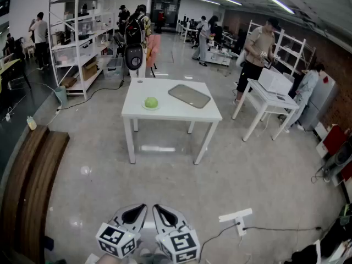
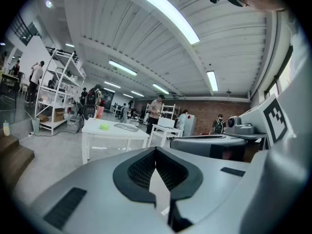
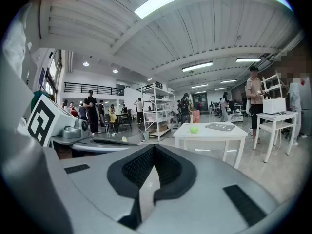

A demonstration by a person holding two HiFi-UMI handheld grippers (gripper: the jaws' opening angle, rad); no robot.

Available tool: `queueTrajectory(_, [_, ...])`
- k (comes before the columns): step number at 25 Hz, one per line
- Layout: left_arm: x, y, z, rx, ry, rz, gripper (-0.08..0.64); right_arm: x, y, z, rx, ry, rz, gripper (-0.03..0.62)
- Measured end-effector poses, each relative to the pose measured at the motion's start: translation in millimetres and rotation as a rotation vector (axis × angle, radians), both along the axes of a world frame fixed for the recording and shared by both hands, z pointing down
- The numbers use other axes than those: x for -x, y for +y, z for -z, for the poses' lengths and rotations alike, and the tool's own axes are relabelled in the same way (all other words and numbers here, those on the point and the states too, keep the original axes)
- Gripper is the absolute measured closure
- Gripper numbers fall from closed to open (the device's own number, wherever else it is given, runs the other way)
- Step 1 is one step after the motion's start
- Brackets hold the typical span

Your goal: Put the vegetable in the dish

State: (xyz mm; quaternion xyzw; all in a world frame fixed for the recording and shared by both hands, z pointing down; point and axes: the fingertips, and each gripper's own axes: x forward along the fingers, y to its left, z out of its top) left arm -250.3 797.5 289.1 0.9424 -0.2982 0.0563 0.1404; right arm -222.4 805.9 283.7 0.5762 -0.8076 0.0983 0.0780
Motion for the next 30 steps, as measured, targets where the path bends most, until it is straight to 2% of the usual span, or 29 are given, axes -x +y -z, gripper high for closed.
queueTrajectory(12, [-9.7,3.1,-5.4,0.018,-0.005,0.013,0.552,-8.9,-0.3,-1.3,0.017,-0.028,0.002,0.58])
queueTrajectory(18, [-21.9,-0.1,-9.9,0.021,-0.02,0.012,0.552,-28.5,-4.8,-6.5,0.014,-0.11,-0.012,0.58])
queueTrajectory(30, [-56.2,-19.9,-7.8,0.008,-0.022,0.015,0.552,-58.8,-21.0,-6.2,0.015,-0.105,0.03,0.58])
